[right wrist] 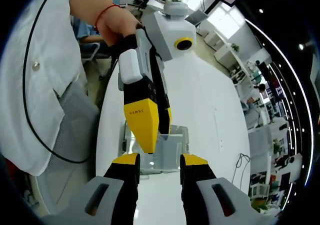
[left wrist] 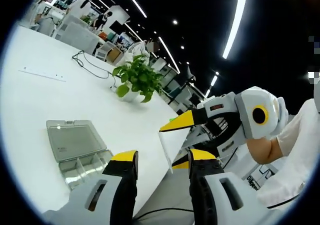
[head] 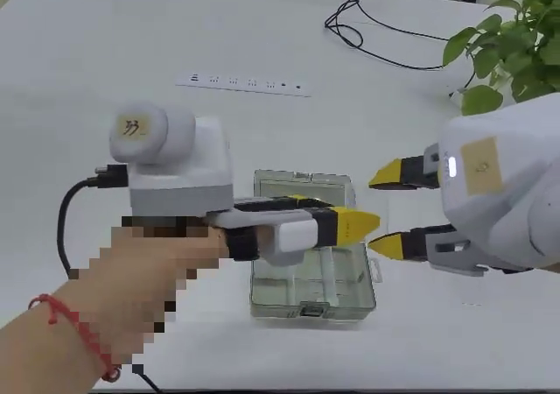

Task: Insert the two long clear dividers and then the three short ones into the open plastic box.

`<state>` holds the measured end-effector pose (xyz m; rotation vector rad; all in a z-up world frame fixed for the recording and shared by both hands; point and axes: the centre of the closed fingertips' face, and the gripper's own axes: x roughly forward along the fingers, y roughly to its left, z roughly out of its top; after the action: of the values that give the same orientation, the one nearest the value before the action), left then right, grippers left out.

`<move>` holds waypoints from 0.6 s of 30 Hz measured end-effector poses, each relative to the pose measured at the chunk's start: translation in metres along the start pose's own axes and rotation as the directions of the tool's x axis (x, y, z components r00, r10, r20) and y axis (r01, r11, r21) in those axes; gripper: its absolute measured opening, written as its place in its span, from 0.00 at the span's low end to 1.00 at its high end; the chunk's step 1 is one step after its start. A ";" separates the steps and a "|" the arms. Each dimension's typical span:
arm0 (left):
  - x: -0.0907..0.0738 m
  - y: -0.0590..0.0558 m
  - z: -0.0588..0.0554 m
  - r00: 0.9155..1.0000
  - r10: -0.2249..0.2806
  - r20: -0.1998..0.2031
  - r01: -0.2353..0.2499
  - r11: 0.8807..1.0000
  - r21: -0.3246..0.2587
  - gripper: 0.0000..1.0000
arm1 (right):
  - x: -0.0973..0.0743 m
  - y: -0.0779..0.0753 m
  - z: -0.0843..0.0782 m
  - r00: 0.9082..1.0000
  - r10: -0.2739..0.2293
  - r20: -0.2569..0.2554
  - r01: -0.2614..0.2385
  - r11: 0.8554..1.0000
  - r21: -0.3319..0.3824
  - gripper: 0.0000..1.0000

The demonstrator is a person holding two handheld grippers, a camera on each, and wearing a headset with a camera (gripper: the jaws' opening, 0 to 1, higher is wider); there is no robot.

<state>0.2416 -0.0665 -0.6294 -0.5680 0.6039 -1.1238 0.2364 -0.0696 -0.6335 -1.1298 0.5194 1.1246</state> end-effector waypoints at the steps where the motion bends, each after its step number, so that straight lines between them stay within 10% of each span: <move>1: 0.001 0.000 -0.001 1.000 -0.001 -0.005 0.001 1.000 0.002 0.35 | 0.000 0.000 0.001 1.000 -0.002 0.000 0.002 1.000 -0.002 0.33; 18: 0.002 -0.004 -0.006 1.000 -0.029 -0.010 0.029 0.999 -0.040 0.06 | -0.001 0.004 0.006 1.000 -0.012 -0.022 0.011 0.999 -0.042 0.33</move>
<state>0.2350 -0.0702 -0.6313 -0.6076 0.6300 -1.1444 0.2318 -0.0649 -0.6323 -1.1818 0.5082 1.1186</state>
